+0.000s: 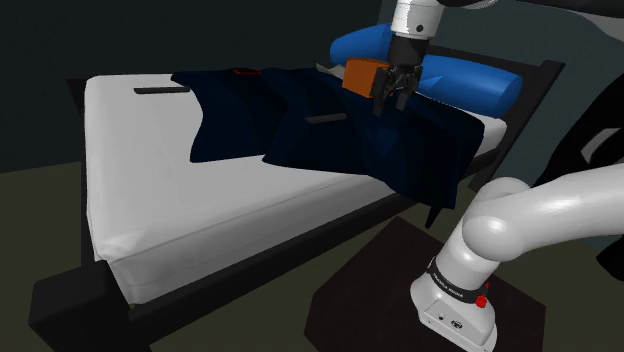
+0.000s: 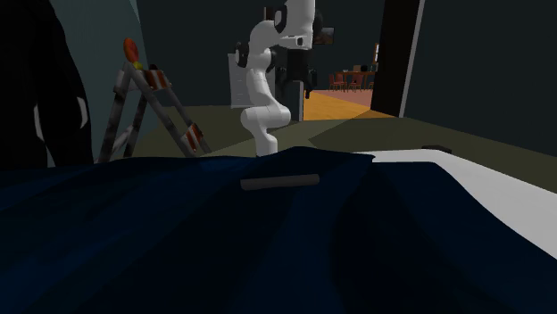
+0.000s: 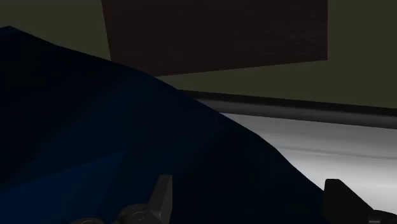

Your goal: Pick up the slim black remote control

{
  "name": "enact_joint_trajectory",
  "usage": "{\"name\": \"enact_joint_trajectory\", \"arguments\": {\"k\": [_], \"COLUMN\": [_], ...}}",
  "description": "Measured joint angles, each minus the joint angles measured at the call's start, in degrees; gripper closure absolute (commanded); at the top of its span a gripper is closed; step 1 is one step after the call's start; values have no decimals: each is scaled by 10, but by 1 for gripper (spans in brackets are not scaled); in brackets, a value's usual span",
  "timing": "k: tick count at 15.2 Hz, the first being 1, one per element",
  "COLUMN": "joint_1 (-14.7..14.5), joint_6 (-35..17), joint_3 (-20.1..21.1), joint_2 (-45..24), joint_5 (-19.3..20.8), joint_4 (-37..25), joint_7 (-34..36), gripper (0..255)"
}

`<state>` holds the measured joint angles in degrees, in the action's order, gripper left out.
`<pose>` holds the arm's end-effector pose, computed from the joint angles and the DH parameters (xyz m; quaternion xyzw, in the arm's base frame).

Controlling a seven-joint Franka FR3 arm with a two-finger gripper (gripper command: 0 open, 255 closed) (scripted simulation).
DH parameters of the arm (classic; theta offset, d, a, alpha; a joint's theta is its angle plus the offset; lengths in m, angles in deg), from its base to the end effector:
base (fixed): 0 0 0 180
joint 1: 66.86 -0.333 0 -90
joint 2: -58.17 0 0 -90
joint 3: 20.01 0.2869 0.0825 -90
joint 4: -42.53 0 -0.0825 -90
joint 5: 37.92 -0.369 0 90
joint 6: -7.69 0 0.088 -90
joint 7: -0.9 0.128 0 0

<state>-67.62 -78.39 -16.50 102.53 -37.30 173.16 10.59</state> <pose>0.3080 0.0265 0.5734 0.9980 -0.0564 0.0009 0.0269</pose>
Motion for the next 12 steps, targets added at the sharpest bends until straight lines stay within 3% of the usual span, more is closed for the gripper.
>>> {"name": "enact_joint_trajectory", "arguments": {"k": [3,12], "joint_1": [-5,-43], "joint_6": [-14,-122], "joint_3": [-18,-152], "joint_2": [-6,-104], "joint_5": [13,88], "joint_4": [6,-8], "joint_7": [-38,-326], "gripper": [0,0]}}
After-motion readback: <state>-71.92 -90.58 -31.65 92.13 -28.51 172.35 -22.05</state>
